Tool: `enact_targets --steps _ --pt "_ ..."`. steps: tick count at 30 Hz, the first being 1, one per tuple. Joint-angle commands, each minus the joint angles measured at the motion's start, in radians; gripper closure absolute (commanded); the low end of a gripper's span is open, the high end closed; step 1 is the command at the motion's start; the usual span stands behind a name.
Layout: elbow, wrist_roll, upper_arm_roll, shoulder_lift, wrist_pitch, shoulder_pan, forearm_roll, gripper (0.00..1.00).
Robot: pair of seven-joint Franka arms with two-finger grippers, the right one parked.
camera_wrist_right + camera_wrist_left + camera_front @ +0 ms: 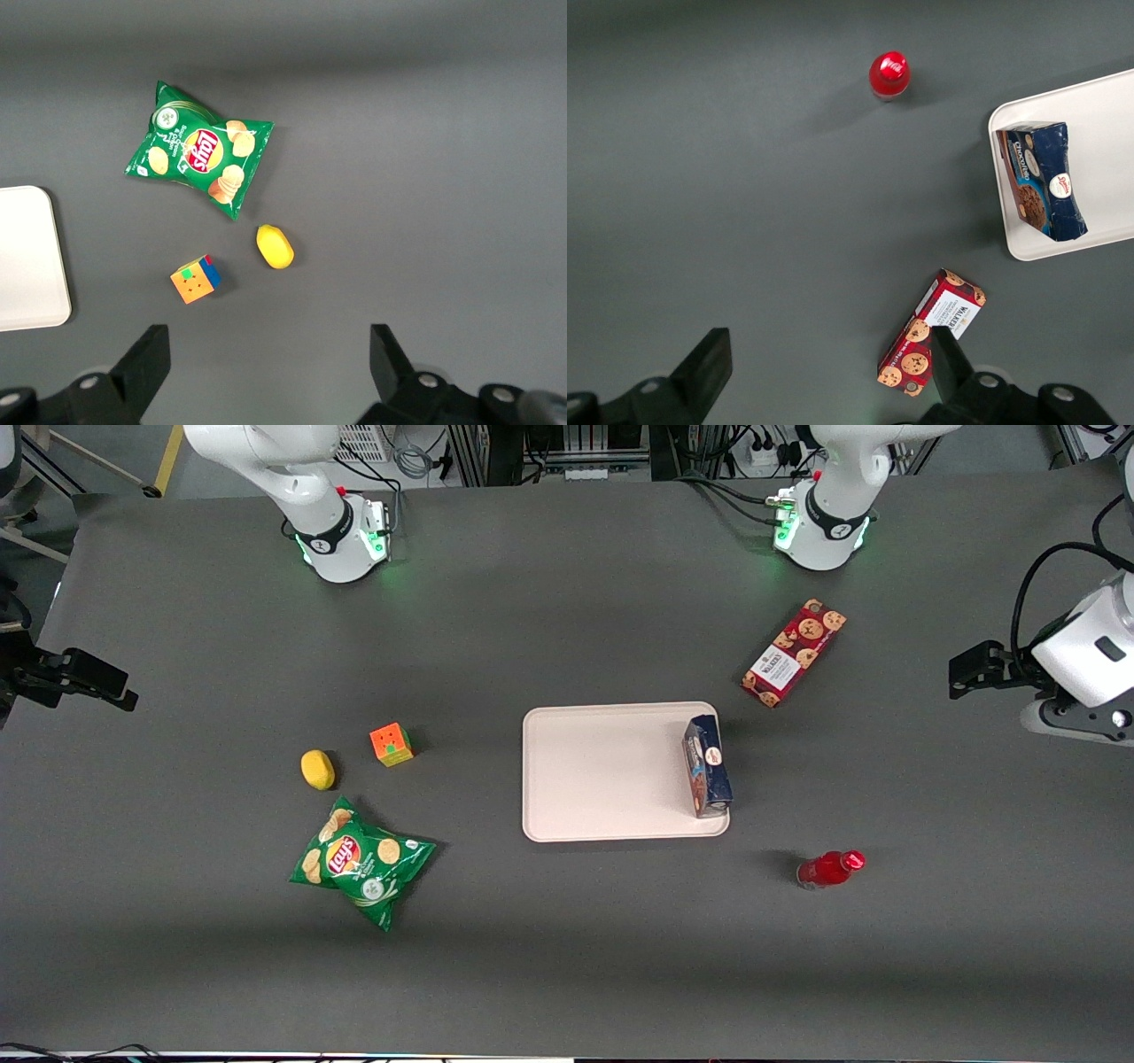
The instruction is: Place cookie box on tray
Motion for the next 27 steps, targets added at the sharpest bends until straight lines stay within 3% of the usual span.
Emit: enact_targets --steps 1,10,27 --pt "-0.177 0.01 0.017 -0.133 0.089 -0.018 -0.039 0.0" --pt "-0.174 0.003 0.012 -0.133 0.079 -0.022 -0.079 0.0" --pt "-0.17 -0.093 0.012 -0.117 0.104 -0.034 -0.074 0.0"
